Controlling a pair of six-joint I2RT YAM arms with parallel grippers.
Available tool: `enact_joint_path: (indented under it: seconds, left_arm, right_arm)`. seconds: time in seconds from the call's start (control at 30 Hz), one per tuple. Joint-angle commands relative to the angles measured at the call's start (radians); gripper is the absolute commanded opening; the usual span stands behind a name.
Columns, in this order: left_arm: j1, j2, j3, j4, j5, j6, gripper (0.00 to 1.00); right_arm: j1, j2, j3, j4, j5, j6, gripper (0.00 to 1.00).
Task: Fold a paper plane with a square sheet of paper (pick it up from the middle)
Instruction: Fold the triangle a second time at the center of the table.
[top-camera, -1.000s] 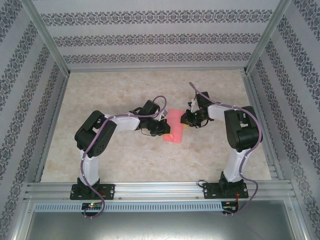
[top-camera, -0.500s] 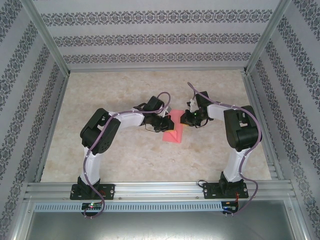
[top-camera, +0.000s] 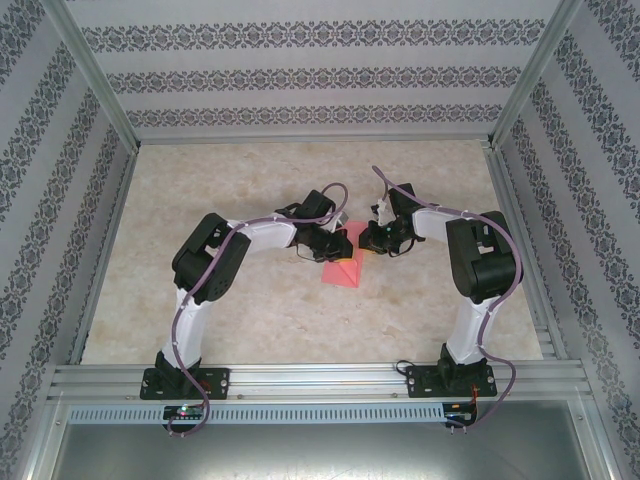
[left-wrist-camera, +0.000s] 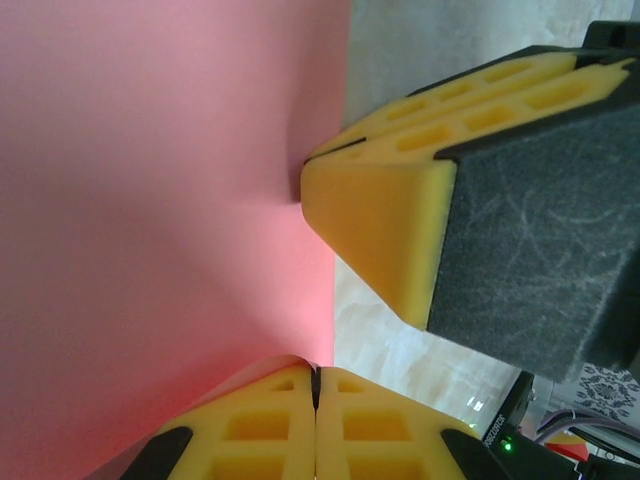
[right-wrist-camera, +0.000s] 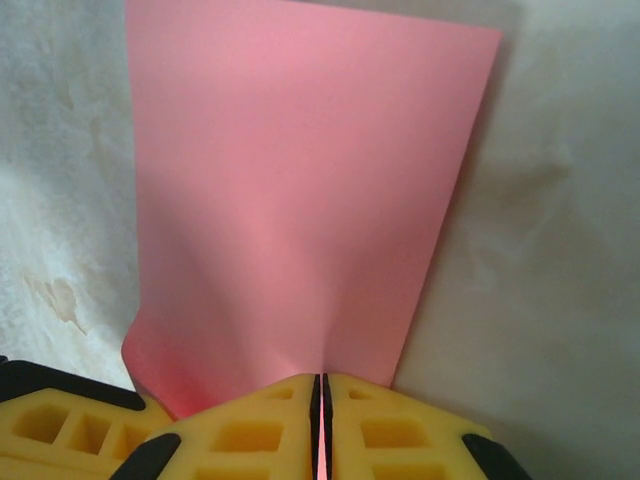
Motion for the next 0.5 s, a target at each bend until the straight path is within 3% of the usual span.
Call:
enact_joint_path:
  seconds: [0.0, 0.47]
  left_arm:
    - [-0.014, 0.023, 0.033, -0.033, 0.021, 0.021, 0.08]
    - [-0.018, 0.068, 0.066, -0.046, 0.030, 0.031, 0.08]
  right_arm:
    - [0.013, 0.024, 0.022, -0.017, -0.022, -0.024, 0.12]
    - [0.017, 0.018, 0.010, 0.003, -0.049, -0.012, 0.12]
